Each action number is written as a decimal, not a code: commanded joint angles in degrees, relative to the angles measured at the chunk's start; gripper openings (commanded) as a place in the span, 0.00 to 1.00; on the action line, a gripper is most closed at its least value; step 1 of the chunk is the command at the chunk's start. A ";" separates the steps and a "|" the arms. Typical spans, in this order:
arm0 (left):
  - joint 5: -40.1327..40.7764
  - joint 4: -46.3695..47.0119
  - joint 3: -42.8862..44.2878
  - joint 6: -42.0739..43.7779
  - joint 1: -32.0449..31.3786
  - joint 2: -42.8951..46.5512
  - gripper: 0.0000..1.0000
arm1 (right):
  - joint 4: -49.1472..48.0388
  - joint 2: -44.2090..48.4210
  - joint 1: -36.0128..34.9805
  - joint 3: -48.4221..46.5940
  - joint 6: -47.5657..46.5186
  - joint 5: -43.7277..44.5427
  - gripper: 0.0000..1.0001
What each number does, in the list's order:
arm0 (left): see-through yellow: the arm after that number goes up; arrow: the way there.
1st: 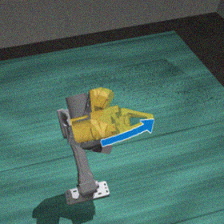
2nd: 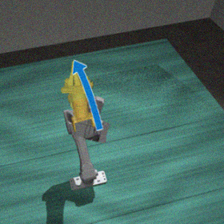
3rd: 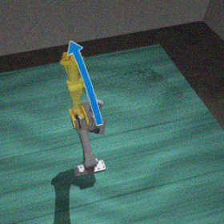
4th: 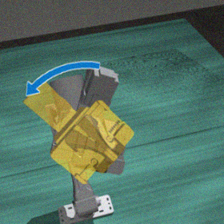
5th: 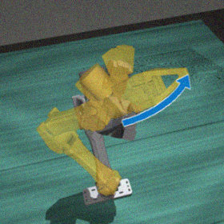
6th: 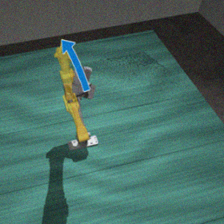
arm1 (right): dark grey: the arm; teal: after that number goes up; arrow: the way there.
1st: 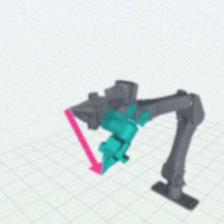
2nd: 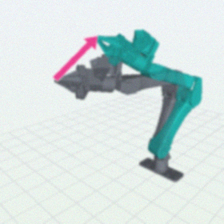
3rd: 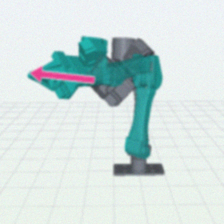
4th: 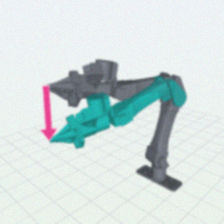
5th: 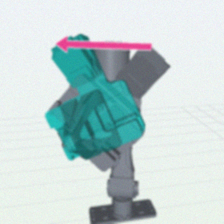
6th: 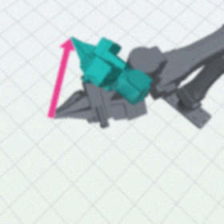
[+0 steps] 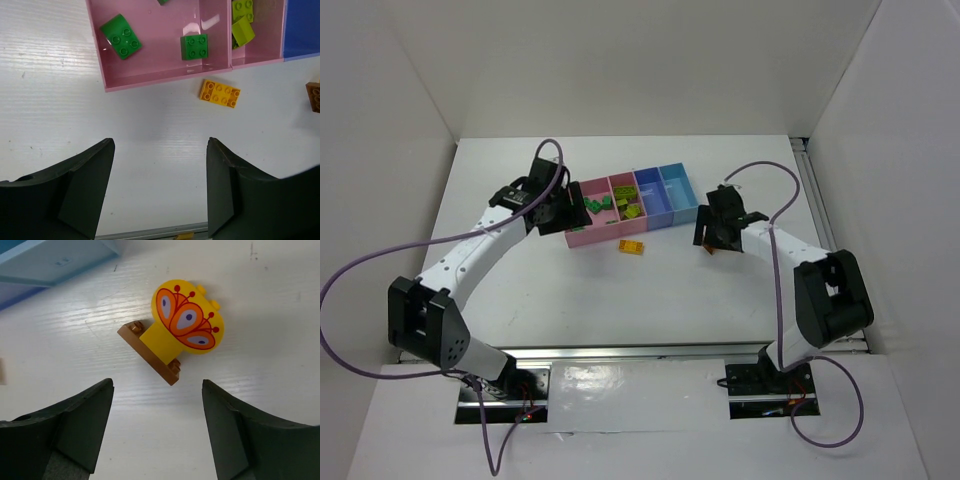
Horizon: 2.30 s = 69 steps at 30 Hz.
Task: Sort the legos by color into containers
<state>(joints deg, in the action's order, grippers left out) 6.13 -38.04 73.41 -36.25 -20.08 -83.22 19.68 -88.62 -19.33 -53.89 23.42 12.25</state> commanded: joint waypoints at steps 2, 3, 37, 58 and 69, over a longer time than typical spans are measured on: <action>-0.42 1.22 2.70 0.21 -1.72 -1.94 0.76 | -2.53 0.99 0.88 -1.30 1.89 -7.31 0.75; 0.10 1.22 2.71 0.21 -2.33 -2.55 0.76 | -4.54 0.99 -0.43 -1.31 -0.28 -8.63 0.74; -0.33 -0.28 2.71 2.76 6.80 0.08 0.76 | -9.66 -27.58 -25.13 -24.43 -25.35 -9.36 0.74; -2.01 -0.28 4.99 3.91 7.33 -0.97 0.76 | -3.52 -11.91 -15.83 -21.16 -18.50 -1.09 0.18; -2.53 -0.28 3.85 3.29 7.33 -0.45 0.76 | 4.48 -31.08 -10.02 -49.26 -21.93 -1.97 0.25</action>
<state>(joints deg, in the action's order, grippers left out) 4.14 -38.94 76.40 -33.15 -13.15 -85.23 19.49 -116.64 -29.98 -96.29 2.70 10.85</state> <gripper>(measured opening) 0.762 0.438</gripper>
